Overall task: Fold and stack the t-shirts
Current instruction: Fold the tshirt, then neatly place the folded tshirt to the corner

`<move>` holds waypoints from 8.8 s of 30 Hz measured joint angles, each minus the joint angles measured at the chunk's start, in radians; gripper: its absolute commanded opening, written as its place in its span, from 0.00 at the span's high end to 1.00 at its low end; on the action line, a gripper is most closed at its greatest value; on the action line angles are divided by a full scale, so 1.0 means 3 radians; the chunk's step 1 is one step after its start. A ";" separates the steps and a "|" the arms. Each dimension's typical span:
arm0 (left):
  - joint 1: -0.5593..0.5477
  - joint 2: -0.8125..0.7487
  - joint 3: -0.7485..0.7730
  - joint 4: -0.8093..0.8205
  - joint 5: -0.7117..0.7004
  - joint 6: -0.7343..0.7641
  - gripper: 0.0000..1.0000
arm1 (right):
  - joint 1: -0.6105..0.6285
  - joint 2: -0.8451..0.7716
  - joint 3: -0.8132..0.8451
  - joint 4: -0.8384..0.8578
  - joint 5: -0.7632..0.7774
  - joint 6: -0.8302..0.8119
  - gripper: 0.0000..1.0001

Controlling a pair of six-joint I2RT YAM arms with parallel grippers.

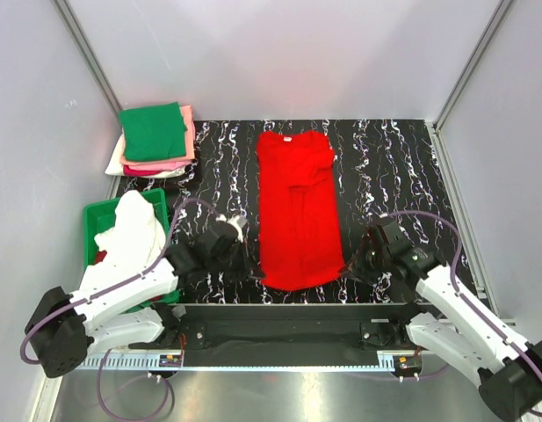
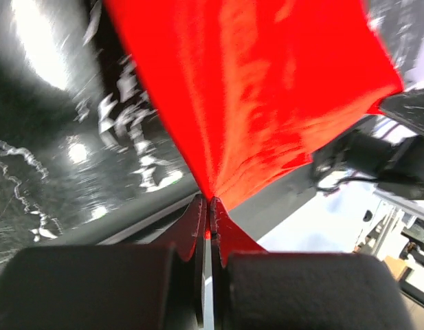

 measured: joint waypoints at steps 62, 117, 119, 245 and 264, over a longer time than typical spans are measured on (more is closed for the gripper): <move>0.1816 0.2436 0.2021 -0.0226 0.1077 0.1189 0.01 | -0.1396 0.2949 0.1558 0.0902 -0.0626 -0.1333 0.30; 0.0532 0.0406 0.0786 -0.0090 0.0495 0.0326 1.00 | -0.1396 0.0300 0.0540 0.0202 -0.0935 -0.1148 1.00; 0.0532 0.0253 0.0763 -0.0234 0.0462 0.0290 0.98 | -0.1391 0.0216 0.0603 0.0050 -0.0970 -0.1124 1.00; 0.1729 0.3404 0.2609 0.0416 0.1066 0.1334 0.12 | -0.1134 0.3361 0.2524 0.0977 -0.1432 -0.1602 0.38; 0.1494 0.3920 0.2589 0.1521 0.1525 0.0899 1.00 | -0.1134 0.3621 0.2324 0.1099 -0.1471 -0.1595 0.38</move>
